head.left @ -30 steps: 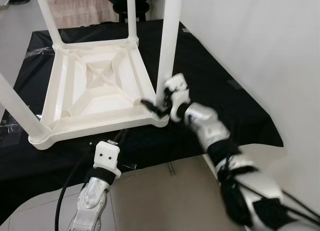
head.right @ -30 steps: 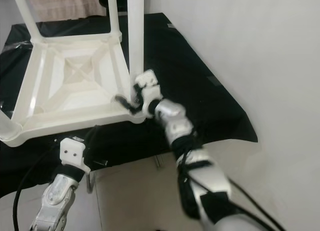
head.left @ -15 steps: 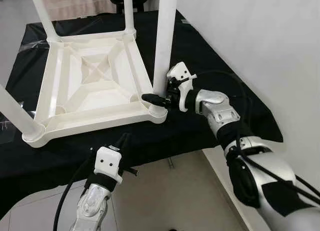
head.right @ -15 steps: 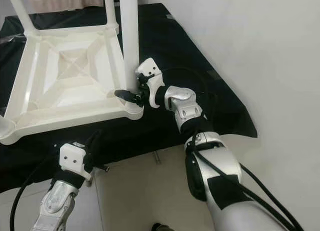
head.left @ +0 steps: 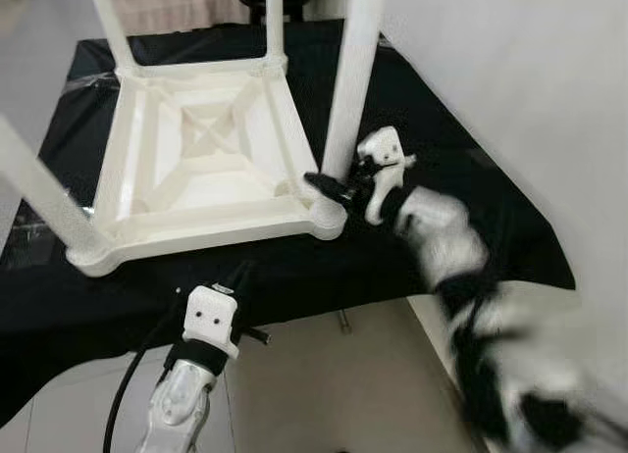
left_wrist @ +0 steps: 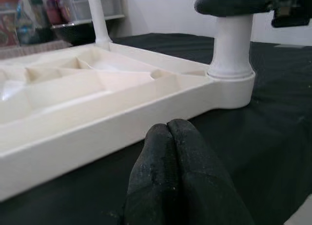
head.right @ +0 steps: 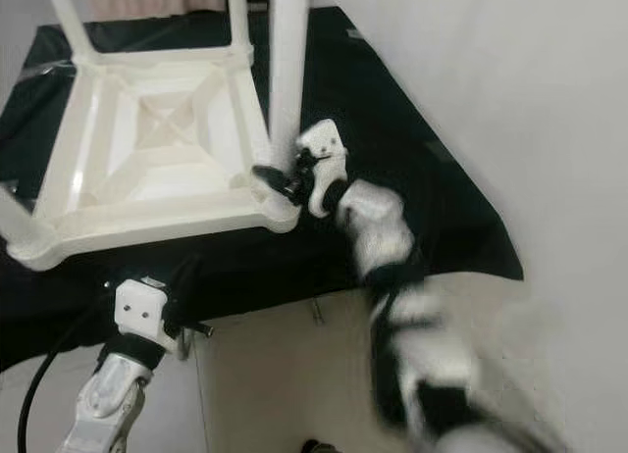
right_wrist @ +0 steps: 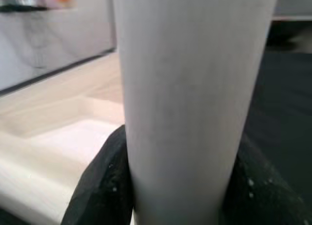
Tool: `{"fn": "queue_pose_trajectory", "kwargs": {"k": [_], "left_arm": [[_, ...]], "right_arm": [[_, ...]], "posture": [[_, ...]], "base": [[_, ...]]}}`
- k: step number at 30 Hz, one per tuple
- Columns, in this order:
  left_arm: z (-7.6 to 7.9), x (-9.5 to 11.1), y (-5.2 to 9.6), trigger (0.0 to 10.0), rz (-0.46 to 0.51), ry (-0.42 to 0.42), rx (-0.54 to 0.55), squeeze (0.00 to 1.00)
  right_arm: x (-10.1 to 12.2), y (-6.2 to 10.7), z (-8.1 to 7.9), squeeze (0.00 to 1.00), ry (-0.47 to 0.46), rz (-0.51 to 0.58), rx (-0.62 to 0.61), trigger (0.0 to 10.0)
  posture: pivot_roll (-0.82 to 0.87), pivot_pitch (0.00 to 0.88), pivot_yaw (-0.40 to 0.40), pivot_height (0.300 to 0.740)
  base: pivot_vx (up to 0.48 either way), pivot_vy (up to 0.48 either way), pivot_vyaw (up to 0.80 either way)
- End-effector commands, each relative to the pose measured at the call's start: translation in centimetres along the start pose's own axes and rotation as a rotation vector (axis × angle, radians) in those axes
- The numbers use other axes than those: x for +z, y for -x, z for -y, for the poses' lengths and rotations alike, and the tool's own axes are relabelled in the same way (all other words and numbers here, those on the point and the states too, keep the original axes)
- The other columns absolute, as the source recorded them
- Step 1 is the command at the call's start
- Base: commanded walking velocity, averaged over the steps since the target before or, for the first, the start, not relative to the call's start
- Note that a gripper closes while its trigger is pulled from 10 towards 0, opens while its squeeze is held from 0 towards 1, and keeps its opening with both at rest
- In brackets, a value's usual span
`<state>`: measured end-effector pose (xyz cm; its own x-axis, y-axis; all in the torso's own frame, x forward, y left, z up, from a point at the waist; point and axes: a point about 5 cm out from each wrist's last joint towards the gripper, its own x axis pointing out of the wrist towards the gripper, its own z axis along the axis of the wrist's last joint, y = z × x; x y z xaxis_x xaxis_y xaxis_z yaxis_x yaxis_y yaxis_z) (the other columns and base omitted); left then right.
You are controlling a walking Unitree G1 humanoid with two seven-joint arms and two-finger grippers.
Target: Building children table
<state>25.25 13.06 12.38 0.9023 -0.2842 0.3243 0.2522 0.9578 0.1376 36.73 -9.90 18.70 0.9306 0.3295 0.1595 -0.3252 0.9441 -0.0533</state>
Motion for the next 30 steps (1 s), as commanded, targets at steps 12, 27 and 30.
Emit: {"fn": "queue_pose_trajectory", "kwargs": {"k": [12,27,30], "left_arm": [[-1.5,-2.1,-1.3,10.0,-0.066,-0.018,0.033,0.0],[-5.4,-4.8,-4.7,10.0,-0.23,0.115,0.165,0.0],[-6.4,-5.4,-5.2,10.0,-0.302,0.135,0.213,0.0]], "right_arm": [[-5.7,-1.5,-7.9,0.0,-0.036,-0.29,0.055,10.0],[-3.2,0.8,-0.8,1.0,0.022,-0.135,-0.108,10.0],[-3.7,1.6,0.3,1.0,0.021,-0.103,-0.129,10.0]], "posture": [[0.07,0.123,-0.037,0.74],[-0.07,0.0,0.04,0.74],[-0.08,0.0,0.054,0.74]], "base": [[0.0,0.0,0.0],[0.0,0.0,0.0],[0.0,0.0,0.0]]}}
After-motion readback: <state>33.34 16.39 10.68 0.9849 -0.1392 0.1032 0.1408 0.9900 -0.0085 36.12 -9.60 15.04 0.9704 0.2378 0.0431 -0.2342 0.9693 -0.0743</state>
